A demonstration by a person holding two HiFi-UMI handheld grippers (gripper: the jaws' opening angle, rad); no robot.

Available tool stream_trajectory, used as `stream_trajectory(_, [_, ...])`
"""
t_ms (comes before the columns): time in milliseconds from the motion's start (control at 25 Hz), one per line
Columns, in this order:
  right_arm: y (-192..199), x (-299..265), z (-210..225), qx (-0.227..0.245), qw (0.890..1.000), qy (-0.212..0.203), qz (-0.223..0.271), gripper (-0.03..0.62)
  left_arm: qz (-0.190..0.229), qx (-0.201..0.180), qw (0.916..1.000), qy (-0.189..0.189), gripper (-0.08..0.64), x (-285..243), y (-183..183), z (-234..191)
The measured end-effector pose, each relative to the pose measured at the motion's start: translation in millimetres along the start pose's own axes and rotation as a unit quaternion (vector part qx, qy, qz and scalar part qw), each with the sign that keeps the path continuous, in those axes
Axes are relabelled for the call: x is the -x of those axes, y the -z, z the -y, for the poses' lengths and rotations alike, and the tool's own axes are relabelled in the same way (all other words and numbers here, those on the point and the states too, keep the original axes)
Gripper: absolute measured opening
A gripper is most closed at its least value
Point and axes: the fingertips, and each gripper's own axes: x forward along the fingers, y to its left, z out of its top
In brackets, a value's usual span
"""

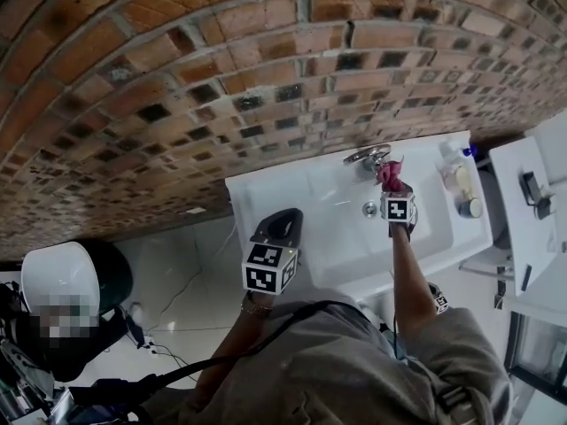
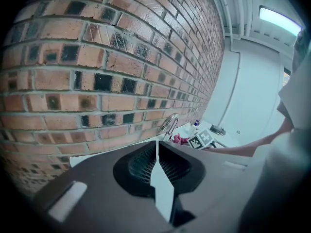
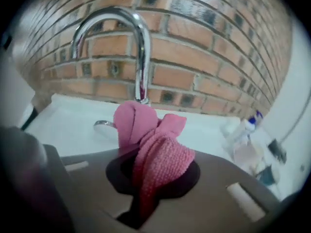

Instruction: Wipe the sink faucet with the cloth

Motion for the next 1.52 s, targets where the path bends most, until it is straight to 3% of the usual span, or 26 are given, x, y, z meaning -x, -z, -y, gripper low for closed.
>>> stream_trajectory(80, [16.8, 6.1, -27.4, -0.105, 0.994, -0.029, -0.013, 0.029, 0.002, 0.001, 1.0000, -0.002, 0.031, 0.4, -0.9, 0.4])
stream_trajectory(120, [17.3, 9.7, -46.0, -0.124, 0.991, -0.043, -0.007, 0.029, 0.003, 0.001, 1.0000, -0.002, 0.031, 1.2, -1.0, 2.0])
stream_trajectory(240, [-2.0, 19.6, -66.2, -0.116, 0.993, -0.027, 0.011, 0.029, 0.006, -0.003, 1.0000, 0.000, 0.031, 3.7, -4.7, 6.3])
stream_trajectory(320, [-5.1, 26.4, -62.0, -0.130, 0.991, -0.020, -0.009, 0.029, 0.007, -0.003, 1.0000, -0.002, 0.031, 7.6, -4.8, 5.8])
stream_trajectory(440, [-9.4, 43.9, -57.0, -0.153, 0.987, -0.039, -0.017, 0.031, 0.003, -0.001, 1.0000, -0.007, 0.031, 12.7, 1.5, 2.7])
stream_trajectory(600, [-63.4, 76.8, -52.0, -0.180, 0.975, -0.097, 0.084, 0.031, 0.008, 0.002, 0.9999, -0.006, 0.031, 9.2, -1.8, -1.6])
stream_trajectory(680, [-102.9, 88.8, -55.8, -0.155, 0.971, -0.123, 0.136, 0.031, 0.013, -0.002, 0.9999, 0.001, 0.031, 5.6, -6.9, 3.4])
stream_trajectory(800, [-144.0, 87.5, -74.1, -0.091, 0.972, -0.140, 0.164, 0.031, 0.018, -0.009, 0.9997, 0.011, 0.031, 5.0, -12.7, 13.5])
stream_trajectory(920, [-144.5, 79.6, -102.5, -0.026, 0.980, -0.133, 0.146, 0.028, 0.024, -0.016, 0.9995, 0.013, 0.031, 9.9, -16.0, 18.1])
stream_trajectory(1000, [-131.6, 76.9, -117.9, -0.015, 0.981, -0.135, 0.141, 0.026, 0.026, -0.016, 0.9995, 0.009, 0.031, 13.2, -15.6, 14.8])
stream_trajectory(1120, [-122.6, 92.0, -154.6, 0.017, 0.968, -0.189, 0.166, 0.031, 0.026, -0.010, 0.9996, 0.002, 0.031, 15.2, -13.0, 8.2])
stream_trajectory(1200, [-129.7, 116.1, -190.6, 0.097, 0.947, -0.235, 0.198, 0.031, 0.027, -0.009, 0.9996, 0.002, 0.031, 15.5, -13.0, 8.6])
stream_trajectory(1240, [-138.8, 127.9, -202.6, 0.136, 0.938, -0.237, 0.215, 0.031, 0.029, -0.011, 0.9995, 0.003, 0.031, 15.5, -14.1, 10.1])
stream_trajectory(1320, [-161.3, 136.6, -200.9, 0.190, 0.937, -0.182, 0.232, 0.031, 0.034, -0.014, 0.9993, 0.005, 0.031, 16.9, -17.9, 13.2])
stream_trajectory(1440, [-174.8, 117.7, -163.3, 0.259, 0.941, -0.065, 0.206, 0.031, 0.041, -0.015, 0.9990, 0.004, 0.031, 24.4, -20.5, 14.8])
stream_trajectory(1520, [-174.7, 115.2, -148.9, 0.279, 0.937, -0.049, 0.205, 0.034, 0.042, -0.014, 0.9990, -0.001, 0.031, 31.4, -19.0, 12.2])
